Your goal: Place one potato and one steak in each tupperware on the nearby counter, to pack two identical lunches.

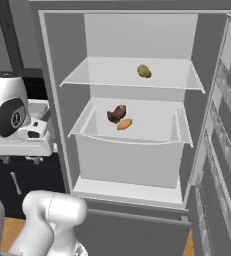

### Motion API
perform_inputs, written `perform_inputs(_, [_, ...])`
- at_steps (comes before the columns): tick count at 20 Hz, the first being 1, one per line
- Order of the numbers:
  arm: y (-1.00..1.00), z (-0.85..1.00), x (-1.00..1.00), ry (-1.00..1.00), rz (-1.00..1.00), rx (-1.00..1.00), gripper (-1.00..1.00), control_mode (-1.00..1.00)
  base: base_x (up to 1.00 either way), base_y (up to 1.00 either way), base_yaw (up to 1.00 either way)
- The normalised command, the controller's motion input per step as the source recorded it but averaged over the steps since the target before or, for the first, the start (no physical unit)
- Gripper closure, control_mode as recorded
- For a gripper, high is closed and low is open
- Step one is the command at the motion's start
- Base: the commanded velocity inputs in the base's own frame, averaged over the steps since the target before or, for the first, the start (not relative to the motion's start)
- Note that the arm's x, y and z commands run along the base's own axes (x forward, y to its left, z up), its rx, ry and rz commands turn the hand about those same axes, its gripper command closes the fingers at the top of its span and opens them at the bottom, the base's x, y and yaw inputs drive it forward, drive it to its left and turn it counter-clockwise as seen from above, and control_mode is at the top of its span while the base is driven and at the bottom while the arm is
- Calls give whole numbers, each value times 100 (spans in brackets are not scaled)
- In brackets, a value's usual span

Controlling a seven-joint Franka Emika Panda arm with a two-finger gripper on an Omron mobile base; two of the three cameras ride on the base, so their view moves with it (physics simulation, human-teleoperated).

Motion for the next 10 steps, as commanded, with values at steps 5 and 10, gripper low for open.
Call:
perform_inputs(5, [0,0,0,0,0,0,-100,100,25,-72,0])
perform_inputs(10, [0,0,0,0,0,0,-100,100,12,-27,-1])
